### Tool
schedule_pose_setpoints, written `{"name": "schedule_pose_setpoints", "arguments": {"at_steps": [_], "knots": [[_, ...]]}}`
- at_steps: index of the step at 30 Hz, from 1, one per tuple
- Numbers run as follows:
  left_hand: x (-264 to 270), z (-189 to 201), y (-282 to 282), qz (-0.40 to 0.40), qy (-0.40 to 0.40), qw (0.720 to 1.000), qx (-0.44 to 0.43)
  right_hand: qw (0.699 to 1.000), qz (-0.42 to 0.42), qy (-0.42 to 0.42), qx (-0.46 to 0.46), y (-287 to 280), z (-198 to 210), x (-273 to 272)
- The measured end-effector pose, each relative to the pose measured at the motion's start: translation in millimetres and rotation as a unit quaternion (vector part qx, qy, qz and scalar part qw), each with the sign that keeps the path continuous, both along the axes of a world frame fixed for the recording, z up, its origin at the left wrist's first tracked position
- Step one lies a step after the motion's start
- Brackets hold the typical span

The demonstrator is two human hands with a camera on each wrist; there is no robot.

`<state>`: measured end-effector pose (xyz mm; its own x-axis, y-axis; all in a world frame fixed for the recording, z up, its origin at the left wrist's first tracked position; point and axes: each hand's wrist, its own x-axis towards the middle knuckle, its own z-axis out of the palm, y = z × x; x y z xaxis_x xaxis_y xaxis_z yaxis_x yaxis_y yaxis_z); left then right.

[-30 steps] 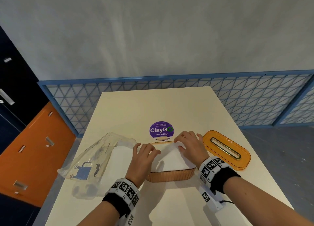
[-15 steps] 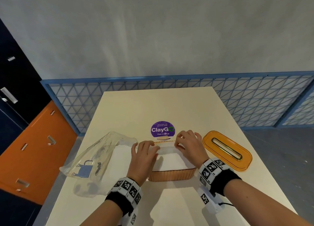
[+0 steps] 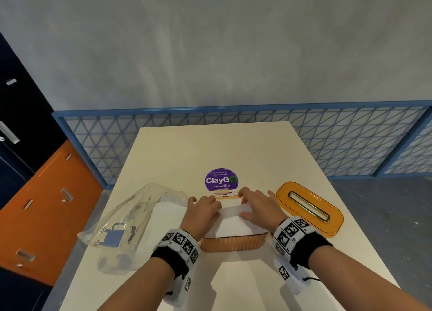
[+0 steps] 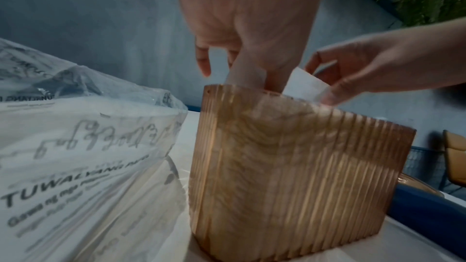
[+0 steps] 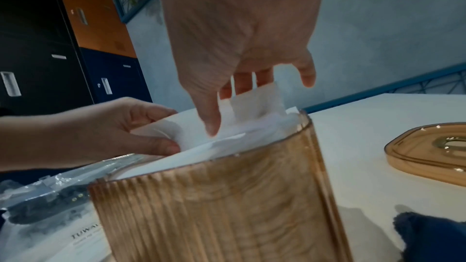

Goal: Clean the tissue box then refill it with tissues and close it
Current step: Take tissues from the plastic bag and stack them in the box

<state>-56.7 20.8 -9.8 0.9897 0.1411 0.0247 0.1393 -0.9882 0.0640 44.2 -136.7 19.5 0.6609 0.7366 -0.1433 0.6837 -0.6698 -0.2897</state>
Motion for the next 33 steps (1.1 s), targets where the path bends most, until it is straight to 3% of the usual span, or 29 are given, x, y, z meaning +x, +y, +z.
{"name": "schedule_pose_setpoints", "arguments": {"at_steps": [4, 9, 19, 23, 28, 33], "knots": [[0.7, 6.3, 7.3, -0.005, 0.091, 0.994, -0.067, 0.996, 0.014, 0.043, -0.077, -4.5, -0.3, 6.6], [-6.8, 11.8, 15.4, -0.016, 0.174, 0.984, -0.019, 0.987, 0.063, 0.017, -0.148, -10.1, -5.3, 12.3], [-4.8, 10.5, 10.1, -0.014, 0.185, 0.982, 0.035, 0.987, 0.077, -0.036, -0.136, -16.2, -9.6, 5.6], [-5.0, 12.2, 10.0, -0.007, 0.19, 0.981, 0.028, 0.982, 0.106, -0.031, -0.154, -20.6, -3.0, 13.0], [-5.1, 13.6, 5.9, -0.004, 0.187, 0.982, 0.029, 0.969, 0.127, -0.088, -0.195, -9.7, -4.3, 5.6], [-8.3, 17.8, 10.4, 0.007, 0.158, 0.987, -0.02, 0.985, 0.07, -0.031, -0.156, -12.9, -1.9, 7.6]]}}
